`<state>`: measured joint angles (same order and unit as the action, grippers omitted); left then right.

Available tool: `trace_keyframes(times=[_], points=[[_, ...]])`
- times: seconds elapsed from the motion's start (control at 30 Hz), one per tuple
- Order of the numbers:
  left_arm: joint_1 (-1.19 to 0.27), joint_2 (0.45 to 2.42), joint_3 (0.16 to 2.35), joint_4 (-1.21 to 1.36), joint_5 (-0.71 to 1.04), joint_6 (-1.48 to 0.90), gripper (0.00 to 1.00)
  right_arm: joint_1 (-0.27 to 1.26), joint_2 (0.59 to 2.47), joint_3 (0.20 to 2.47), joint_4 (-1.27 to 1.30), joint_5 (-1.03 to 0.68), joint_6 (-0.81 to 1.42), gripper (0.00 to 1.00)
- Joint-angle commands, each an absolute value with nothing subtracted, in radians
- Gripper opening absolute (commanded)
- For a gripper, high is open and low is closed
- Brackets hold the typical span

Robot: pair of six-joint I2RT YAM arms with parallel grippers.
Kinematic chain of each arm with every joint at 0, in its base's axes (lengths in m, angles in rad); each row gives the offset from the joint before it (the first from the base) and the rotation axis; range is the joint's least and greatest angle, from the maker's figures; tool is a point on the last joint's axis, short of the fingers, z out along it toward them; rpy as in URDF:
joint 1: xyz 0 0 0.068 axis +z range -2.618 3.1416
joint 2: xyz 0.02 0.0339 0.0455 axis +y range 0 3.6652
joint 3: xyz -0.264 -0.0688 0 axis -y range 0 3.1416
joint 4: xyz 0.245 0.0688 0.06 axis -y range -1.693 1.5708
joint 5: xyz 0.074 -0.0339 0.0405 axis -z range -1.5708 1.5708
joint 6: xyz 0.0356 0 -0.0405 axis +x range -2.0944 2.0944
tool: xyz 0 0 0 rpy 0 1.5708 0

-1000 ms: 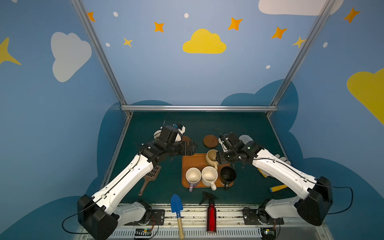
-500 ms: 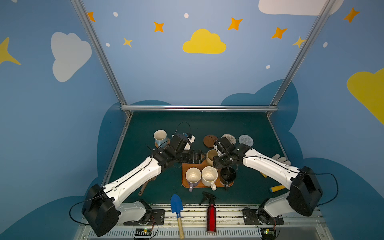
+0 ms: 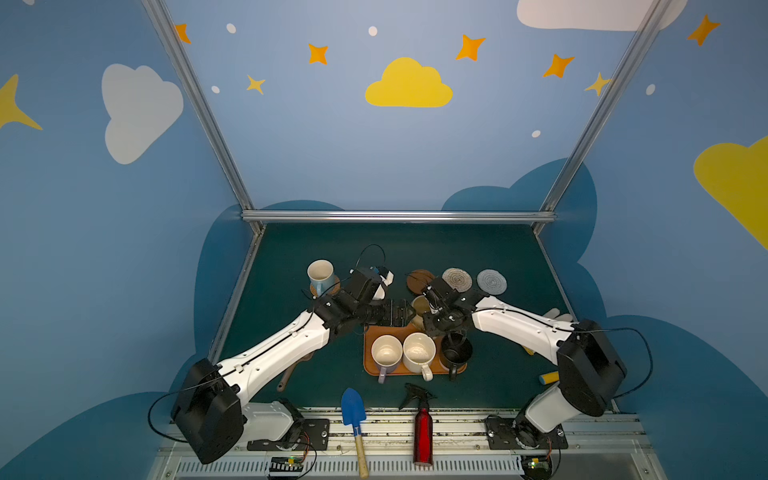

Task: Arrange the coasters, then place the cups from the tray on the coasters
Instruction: 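Close the right gripper on the cream mug's rim and lift it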

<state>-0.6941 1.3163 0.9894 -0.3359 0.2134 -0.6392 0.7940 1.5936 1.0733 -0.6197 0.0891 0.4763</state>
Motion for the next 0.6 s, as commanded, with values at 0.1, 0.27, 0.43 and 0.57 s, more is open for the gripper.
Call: trace_keyframes(times=[0.1,0.27,0.43,0.57], points=[[-0.697,1.315,0.963,-0.319,0.225,-0.647,0.99,0.803,1.62,1.063,-0.601,0.106,0.491,0.27],[-0.697,1.294,0.953,-0.329,0.2,-0.635,0.99,0.812,1.608,1.065,-0.607,0.111,0.489,0.17],[-0.693,1.29,0.955,-0.337,0.171,-0.621,0.99,0.816,1.573,1.063,-0.608,0.108,0.486,0.05],[-0.692,1.299,0.966,-0.345,0.176,-0.616,0.99,0.817,1.55,1.064,-0.611,0.12,0.477,0.0]])
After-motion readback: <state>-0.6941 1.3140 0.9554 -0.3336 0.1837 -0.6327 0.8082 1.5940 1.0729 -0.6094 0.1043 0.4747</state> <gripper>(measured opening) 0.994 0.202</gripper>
